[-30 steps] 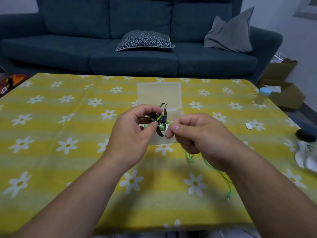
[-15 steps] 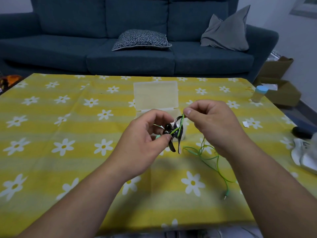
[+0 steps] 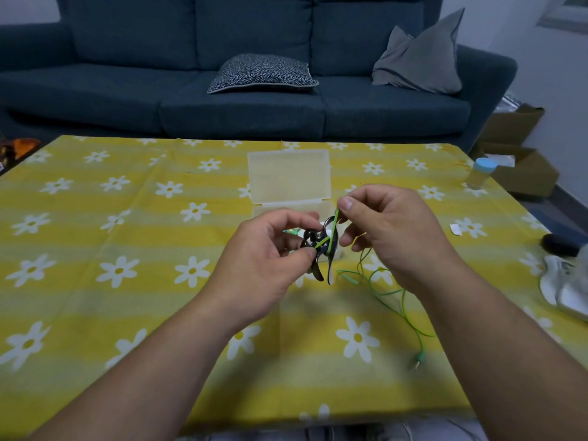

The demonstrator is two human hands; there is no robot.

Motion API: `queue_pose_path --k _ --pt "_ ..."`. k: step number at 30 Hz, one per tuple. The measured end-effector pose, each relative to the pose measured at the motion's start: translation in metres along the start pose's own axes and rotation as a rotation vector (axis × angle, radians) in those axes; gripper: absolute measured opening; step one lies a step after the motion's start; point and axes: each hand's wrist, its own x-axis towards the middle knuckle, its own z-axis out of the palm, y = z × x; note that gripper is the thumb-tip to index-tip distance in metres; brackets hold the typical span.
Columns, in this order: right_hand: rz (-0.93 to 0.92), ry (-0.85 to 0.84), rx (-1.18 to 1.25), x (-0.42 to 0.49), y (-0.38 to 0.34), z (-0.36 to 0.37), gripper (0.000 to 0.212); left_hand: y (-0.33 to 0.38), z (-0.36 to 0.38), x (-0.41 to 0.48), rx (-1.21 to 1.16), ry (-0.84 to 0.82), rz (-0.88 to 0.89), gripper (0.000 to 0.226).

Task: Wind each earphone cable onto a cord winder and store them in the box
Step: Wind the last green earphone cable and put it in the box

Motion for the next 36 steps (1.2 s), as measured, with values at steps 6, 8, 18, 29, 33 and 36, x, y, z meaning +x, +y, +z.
queue_pose_path --k 6,8,18,29,33,36 --pt "0.006 -0.028 0.033 -0.0005 -0.0018 0.0015 0.017 0.0024 -0.0007 -0.0010 -0.063 -0.061 0.024 0.025" --pt "0.007 -0.029 0.039 -0.0006 -0.0018 0.0012 0.017 0.0016 -0.0018 -0.0007 -0.071 -0.054 0.032 0.026" --pt "0.015 -0.025 0.064 -0.0008 -0.0005 0.0001 0.014 0.0008 -0.0005 -0.0003 -0.118 -0.077 0.020 0.024" --pt "0.019 -0.024 0.066 -0.0013 0.0004 -0.0010 0.013 0.0027 -0.0002 0.0000 -0.131 -0.091 0.002 0.027" --pt "0.019 -0.031 0.061 -0.0018 0.0005 -0.0007 0.013 0.0004 -0.0001 0.0000 -0.129 -0.078 0.024 0.025" --pt "0.023 -0.026 0.054 -0.0011 0.0016 -0.0005 0.014 -0.0005 0.0005 0.0001 -0.119 -0.037 0.024 0.021"
